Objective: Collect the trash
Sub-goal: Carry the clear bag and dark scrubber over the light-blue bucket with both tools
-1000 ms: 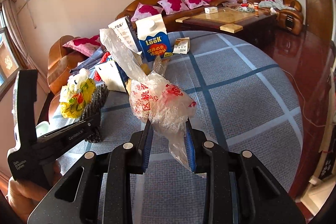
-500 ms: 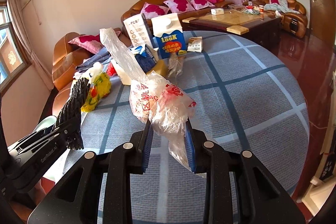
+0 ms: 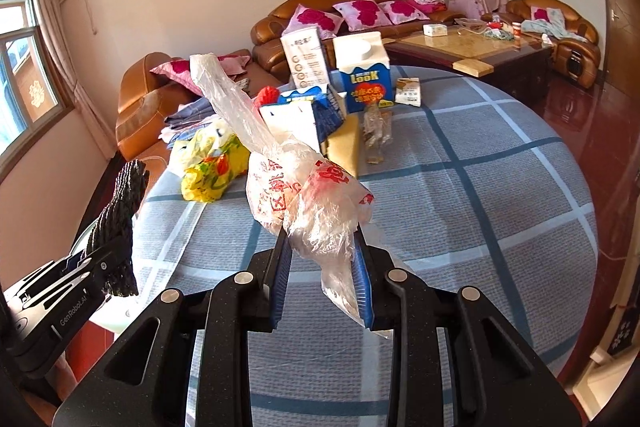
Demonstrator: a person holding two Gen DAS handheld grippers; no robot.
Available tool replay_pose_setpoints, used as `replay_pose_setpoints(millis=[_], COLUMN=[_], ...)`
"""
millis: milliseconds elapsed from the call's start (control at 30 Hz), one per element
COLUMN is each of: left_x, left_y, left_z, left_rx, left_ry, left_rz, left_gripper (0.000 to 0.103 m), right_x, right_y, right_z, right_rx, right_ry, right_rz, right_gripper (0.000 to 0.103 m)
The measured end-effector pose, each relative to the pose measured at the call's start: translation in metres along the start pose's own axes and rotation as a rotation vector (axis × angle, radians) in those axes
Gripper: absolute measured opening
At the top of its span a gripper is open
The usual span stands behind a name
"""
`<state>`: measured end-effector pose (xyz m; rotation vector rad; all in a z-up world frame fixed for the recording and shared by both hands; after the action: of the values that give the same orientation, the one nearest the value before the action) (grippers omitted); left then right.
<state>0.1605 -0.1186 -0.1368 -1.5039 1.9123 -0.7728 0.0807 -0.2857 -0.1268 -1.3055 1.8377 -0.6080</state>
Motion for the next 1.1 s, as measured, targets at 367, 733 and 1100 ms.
replay_pose_setpoints(millis=[367, 733, 1100], left_x=[-0.049, -0.11, -0.161], left_y=[0.007, 0.021, 0.021], left_z=[-0.012, -0.019, -0.015], left_rx=[0.021, 0.015, 0.011], left_ry=[-0.055, -0.116, -0.196], left_rz=[-0.054, -0.136, -0.214], left_gripper=[0.021, 0.021, 0.021], right_x=[-0.049, -0.097, -0.148], right_y=[0.006, 0.01, 0.01], right_z=[0.003, 0.017, 0.032], right_rx=[-0.019, -0.05, -0.076], right_ry=[-0.049, -0.099, -0.174], right_rz=[-0.077, -0.144, -0.203], right_gripper=[0.029, 0.029, 0.03])
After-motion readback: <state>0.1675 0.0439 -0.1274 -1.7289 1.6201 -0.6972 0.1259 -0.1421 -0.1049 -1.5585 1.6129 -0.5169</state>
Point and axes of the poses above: each gripper's, at about its wrist camera, not at the fingertips, and z roughly the way its jaws point, x to its right, y to its underside, the point moved 8 cm from there along z, roughly the way its jaws point, and after that the axes turned 9 degrees about -y, right-handed, at the moved point
